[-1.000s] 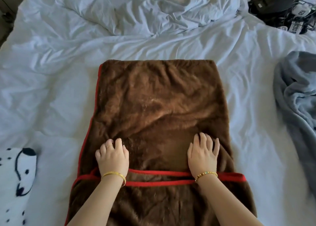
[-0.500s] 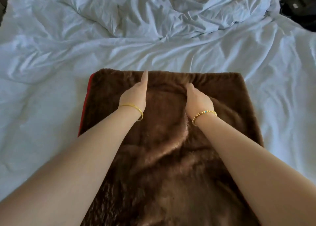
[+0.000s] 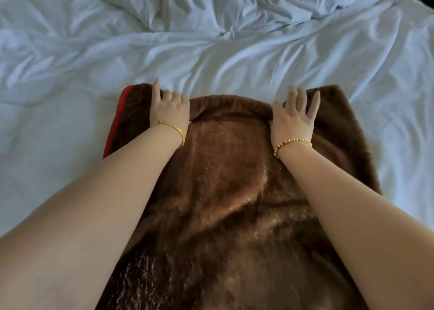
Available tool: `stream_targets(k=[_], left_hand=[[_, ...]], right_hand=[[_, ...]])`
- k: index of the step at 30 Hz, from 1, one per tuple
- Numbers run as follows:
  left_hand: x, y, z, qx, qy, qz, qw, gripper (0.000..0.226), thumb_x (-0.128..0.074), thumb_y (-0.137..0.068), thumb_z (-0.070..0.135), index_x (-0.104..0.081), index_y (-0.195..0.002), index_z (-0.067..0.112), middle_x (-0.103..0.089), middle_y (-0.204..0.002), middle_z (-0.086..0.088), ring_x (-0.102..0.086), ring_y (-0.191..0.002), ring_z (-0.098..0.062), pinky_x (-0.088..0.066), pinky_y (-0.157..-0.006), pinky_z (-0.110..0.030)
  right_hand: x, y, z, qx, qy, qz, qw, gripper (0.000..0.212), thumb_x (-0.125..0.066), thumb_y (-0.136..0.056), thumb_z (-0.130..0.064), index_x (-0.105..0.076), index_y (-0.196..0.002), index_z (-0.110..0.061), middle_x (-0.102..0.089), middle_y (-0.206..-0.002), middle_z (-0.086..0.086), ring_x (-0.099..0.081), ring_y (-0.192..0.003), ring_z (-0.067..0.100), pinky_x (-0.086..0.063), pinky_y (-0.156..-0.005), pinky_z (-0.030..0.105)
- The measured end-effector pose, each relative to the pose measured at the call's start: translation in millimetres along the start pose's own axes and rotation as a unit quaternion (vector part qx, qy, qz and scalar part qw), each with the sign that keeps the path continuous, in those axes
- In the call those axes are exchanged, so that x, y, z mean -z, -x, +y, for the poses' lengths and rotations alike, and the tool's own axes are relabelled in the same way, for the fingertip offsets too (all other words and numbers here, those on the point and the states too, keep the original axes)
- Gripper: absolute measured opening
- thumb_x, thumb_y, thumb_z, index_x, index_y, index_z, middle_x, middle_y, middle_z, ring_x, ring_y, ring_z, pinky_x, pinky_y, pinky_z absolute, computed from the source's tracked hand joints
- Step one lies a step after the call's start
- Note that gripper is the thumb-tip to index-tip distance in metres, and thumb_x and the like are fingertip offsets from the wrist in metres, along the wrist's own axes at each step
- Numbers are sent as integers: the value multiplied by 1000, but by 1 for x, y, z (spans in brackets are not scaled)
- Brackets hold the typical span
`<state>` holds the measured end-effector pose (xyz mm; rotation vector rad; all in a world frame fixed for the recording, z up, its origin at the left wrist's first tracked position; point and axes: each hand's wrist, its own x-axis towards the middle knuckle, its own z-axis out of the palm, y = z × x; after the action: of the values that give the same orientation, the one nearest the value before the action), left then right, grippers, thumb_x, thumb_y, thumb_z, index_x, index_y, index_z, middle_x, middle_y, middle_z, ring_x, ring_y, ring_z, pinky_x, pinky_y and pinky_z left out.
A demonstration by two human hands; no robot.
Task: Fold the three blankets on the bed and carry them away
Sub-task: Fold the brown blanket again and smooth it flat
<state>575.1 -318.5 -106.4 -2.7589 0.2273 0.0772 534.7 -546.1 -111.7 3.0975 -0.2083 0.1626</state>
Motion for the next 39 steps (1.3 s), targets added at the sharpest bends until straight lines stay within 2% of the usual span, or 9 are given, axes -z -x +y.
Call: stream_targets(k=[5,9,13,17,22,26,29,33,39], left_hand=[[12,47,-4,-61,-21,11,998,45,-41,-87,2,-34,-131,6,-67,-93,-7,-59,-94,-28,-28,-105,-38],[19,91,-15,-85,-69,8,994,44,-45,-85,2,-33,-128,5,-68,-91,-6,-62,-87,-26,-35,-90,-34],[33,140,-29,-101,-99,11,990,43,-48,-92,15,-29,-129,5,-67,-97,-7,-62,-81,-24,-37,-73,-31],[55,206,-36,-92,-67,9,993,57,-48,-92,41,-23,-130,7,-63,-90,-6,-33,-43,-16,-18,-40,-24],[76,285,-47,-82,23,20,996,50,-41,-93,48,-33,-125,11,-60,-88,-6,-30,-44,-15,-18,-38,-23],[85,341,-53,-64,94,17,993,37,-45,-93,42,-40,-117,14,-54,-84,-5,-38,-50,-17,-20,-38,-23],[90,382,-57,-51,107,40,992,37,-51,-90,41,-39,-114,15,-57,-92,-5,-38,-48,-15,-19,-37,-22],[90,440,-63,-60,68,71,993,41,-53,-89,41,-39,-113,11,-60,-98,-8,-63,-66,-24,-17,-36,-23],[93,547,-71,-72,50,56,995,43,-48,-88,53,-43,-107,15,-58,-88,-3,-62,-63,-23,-21,-37,-22]], right_hand=[[23,42,11,78,56,40,995,24,-32,-90,1,-55,-97,-2,-59,-88,13,-51,-99,34,4,-116,45],[44,89,24,93,114,-2,989,24,-36,-88,-1,-58,-97,-3,-59,-91,12,-50,-103,33,-3,-117,46],[69,144,41,125,176,-37,976,20,-45,-82,-1,-60,-95,-6,-56,-101,13,-45,-113,32,13,-113,43],[94,214,51,69,124,-7,990,22,-44,-78,5,-57,-95,-3,-60,-83,15,-58,-87,35,-16,-115,48],[126,295,59,-51,34,-31,998,28,-50,-80,-1,-55,-107,-3,-52,-109,14,-46,-104,35,-31,-99,41],[154,350,62,-115,-73,-1,991,21,-55,-77,-2,-52,-97,-5,-57,-103,15,-49,-97,36,-36,-90,41],[169,388,61,-89,-120,16,989,25,-56,-78,1,-50,-100,-7,-54,-102,13,-51,-97,35,-43,-82,41],[181,436,62,-42,-124,6,991,38,-56,-79,1,-51,-114,-10,-50,-109,10,-52,-94,34,-48,-66,37],[202,533,76,85,-50,6,995,34,-74,-67,-3,-60,-97,-9,-57,-86,7,-60,-63,30,-28,-44,26]])
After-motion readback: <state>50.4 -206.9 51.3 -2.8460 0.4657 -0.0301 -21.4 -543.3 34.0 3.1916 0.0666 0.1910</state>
